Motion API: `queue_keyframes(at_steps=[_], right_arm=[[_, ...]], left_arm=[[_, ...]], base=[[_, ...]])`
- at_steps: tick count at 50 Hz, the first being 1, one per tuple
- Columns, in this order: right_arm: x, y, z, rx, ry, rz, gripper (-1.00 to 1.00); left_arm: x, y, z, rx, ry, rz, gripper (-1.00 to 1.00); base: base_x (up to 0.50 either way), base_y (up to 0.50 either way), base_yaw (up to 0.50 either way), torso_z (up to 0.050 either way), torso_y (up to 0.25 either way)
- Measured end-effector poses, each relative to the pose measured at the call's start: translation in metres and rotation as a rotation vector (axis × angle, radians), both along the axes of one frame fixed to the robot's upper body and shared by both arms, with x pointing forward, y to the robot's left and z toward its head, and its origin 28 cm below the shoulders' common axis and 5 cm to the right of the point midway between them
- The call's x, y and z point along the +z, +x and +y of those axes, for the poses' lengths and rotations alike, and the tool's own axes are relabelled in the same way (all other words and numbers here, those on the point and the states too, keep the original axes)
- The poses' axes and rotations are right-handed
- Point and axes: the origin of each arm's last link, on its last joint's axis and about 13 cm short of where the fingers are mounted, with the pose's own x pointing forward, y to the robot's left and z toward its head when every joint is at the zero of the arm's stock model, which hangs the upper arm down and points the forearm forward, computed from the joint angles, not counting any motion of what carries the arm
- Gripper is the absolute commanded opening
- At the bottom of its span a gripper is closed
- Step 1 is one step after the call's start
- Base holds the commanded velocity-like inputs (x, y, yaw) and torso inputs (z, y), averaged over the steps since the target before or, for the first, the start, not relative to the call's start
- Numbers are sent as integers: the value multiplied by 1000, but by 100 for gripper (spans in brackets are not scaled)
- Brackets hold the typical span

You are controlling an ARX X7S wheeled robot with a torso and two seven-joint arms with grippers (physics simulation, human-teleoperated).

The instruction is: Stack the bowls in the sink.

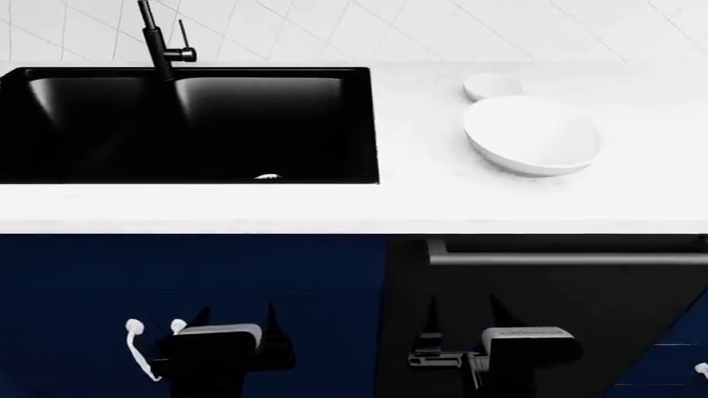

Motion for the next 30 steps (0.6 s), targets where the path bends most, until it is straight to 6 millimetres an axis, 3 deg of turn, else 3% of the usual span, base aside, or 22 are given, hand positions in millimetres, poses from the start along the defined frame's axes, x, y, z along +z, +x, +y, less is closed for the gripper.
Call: queue_keyframes(at_steps=[30], right_arm=[[-2,2,-1,0,13,20,100]], left_arm=[[-2,1,-1,-12,19,40,100]], base=[[0,-500,0,0,0]])
